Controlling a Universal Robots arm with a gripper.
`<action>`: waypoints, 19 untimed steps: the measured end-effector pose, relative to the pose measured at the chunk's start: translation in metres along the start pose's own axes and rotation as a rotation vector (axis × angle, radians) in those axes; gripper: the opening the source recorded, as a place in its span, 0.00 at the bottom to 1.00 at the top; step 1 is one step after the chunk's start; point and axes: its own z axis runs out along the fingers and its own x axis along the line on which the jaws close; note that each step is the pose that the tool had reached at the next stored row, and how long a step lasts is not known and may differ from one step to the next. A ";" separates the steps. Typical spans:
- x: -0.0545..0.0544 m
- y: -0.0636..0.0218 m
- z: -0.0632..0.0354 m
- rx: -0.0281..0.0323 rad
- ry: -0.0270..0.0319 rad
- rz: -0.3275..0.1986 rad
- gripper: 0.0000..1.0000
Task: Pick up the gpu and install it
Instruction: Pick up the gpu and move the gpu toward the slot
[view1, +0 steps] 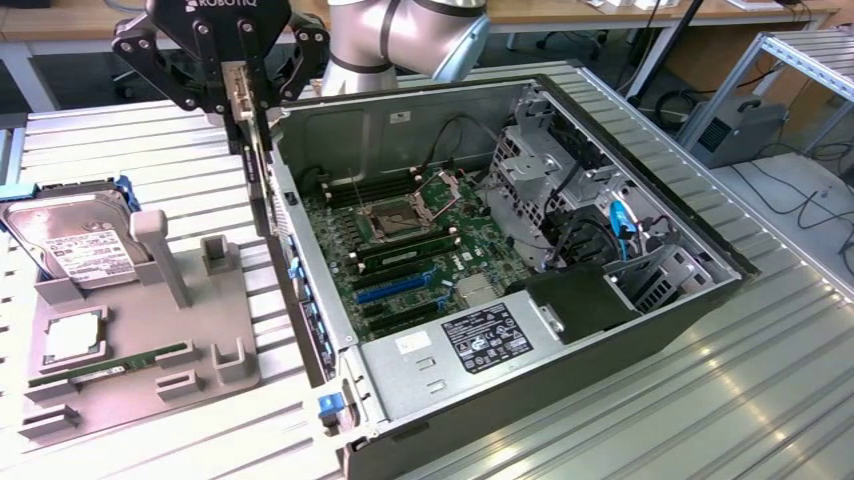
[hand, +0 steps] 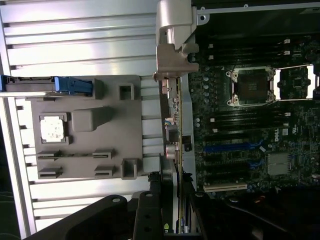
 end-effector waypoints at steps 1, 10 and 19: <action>-0.001 0.0000 0.0000 0.0000 0.0000 0.000 0.27; -0.006 0.0005 0.0005 0.0000 0.0000 0.000 0.27; -0.010 0.0008 0.0008 0.0000 0.0000 0.000 0.27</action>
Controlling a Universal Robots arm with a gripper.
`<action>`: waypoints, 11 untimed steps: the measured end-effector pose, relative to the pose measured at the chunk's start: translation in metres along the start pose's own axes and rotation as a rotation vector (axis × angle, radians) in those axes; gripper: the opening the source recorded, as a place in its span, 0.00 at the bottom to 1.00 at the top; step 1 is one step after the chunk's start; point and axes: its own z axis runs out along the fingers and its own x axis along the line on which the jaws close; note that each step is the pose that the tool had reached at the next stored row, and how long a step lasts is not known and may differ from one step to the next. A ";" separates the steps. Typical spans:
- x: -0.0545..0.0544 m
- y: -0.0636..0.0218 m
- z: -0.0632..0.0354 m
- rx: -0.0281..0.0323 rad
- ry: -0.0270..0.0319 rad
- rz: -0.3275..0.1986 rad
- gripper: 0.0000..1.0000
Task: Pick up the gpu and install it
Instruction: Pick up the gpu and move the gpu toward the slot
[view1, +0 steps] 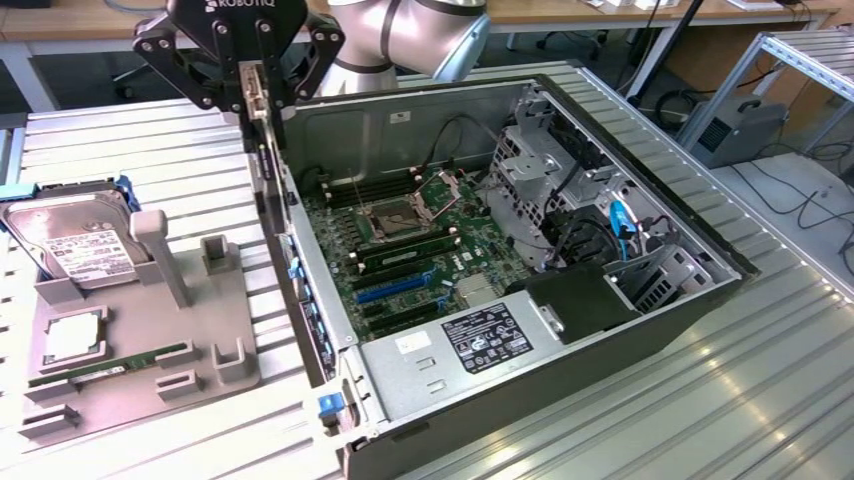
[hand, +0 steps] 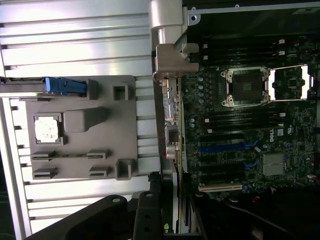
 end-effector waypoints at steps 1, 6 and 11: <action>0.000 0.0000 0.0001 0.0000 0.0000 0.000 0.27; -0.002 0.0002 0.0002 0.0000 0.0000 0.000 0.27; -0.004 0.0003 0.0004 0.0000 0.0000 0.000 0.27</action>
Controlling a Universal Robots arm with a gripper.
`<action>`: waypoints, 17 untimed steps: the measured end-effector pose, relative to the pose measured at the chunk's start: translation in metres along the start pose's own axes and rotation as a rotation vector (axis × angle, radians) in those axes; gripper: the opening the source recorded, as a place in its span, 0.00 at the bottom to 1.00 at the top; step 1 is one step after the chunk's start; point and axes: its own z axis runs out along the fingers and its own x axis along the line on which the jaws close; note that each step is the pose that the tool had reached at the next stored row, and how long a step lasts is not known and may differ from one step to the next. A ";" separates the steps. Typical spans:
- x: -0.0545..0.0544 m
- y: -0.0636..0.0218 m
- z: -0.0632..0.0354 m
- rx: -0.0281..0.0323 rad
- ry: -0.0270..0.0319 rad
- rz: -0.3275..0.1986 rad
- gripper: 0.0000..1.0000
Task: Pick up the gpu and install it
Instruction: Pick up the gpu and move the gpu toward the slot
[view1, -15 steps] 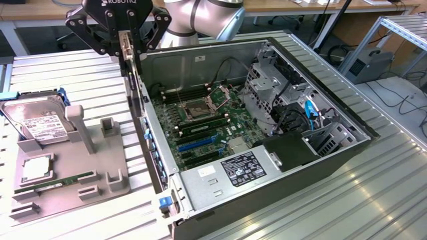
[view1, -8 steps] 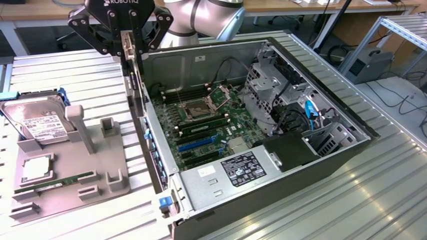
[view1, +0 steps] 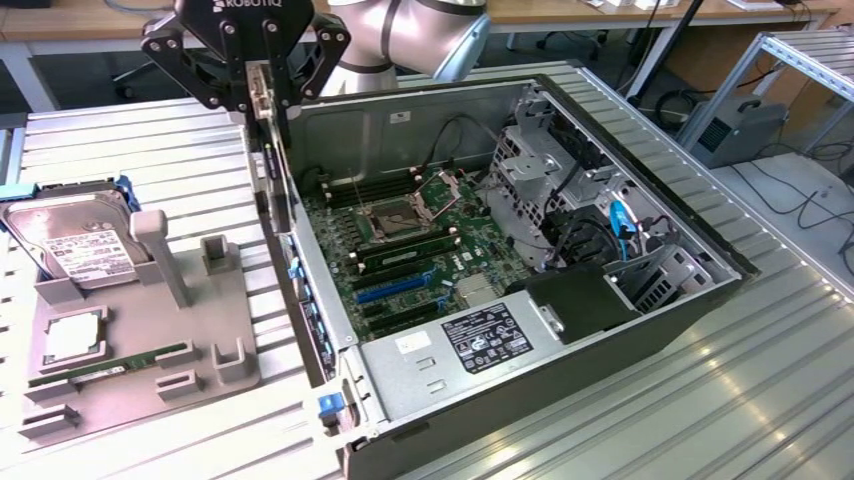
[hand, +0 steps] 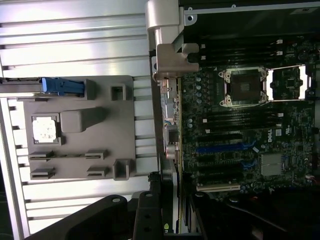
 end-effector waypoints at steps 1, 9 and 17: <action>0.000 0.0000 0.0000 0.0000 0.0000 0.000 0.27; -0.006 0.0005 0.0004 0.0003 0.0000 0.000 0.27; -0.012 0.0009 0.0009 0.0005 0.0000 0.000 0.27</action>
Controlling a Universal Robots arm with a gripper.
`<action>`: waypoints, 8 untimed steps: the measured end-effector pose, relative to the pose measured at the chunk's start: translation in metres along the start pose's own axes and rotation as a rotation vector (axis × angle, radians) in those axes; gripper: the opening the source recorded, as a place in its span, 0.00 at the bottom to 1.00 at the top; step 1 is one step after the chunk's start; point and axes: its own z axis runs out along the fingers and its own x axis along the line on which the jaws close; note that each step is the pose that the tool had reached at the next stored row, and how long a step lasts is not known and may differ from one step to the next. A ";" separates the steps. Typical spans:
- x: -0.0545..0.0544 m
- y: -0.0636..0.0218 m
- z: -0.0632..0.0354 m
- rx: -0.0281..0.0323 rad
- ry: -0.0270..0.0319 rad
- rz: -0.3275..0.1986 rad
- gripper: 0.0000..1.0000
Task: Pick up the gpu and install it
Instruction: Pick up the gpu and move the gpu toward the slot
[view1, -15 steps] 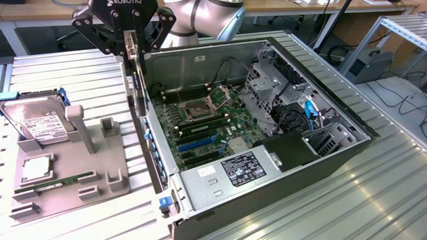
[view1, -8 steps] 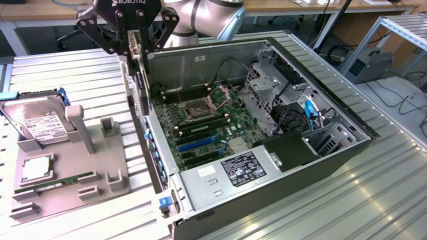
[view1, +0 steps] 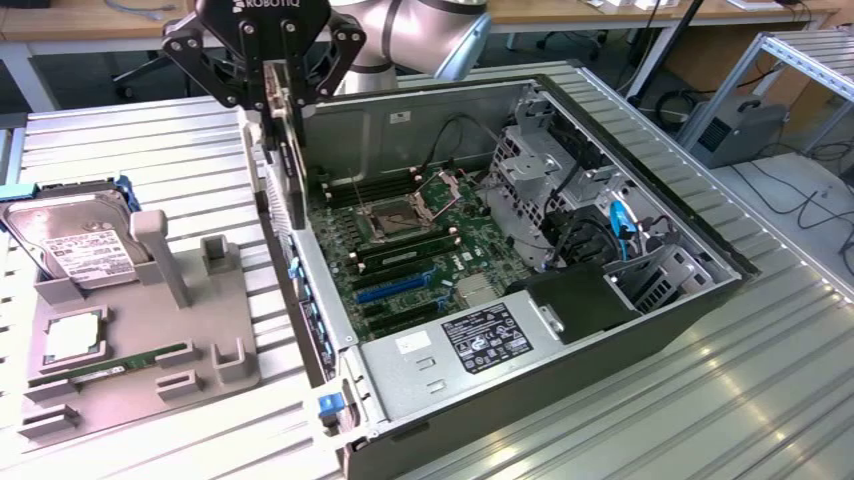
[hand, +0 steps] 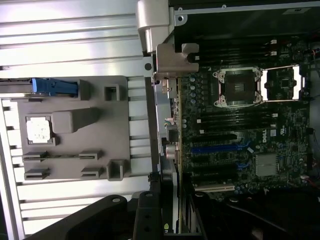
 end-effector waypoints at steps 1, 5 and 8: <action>-0.001 0.0001 0.0001 0.0000 0.0000 0.000 0.27; -0.005 0.0004 0.0004 0.0001 0.0000 0.000 0.27; -0.014 0.0011 0.0017 0.0007 -0.0002 0.000 0.27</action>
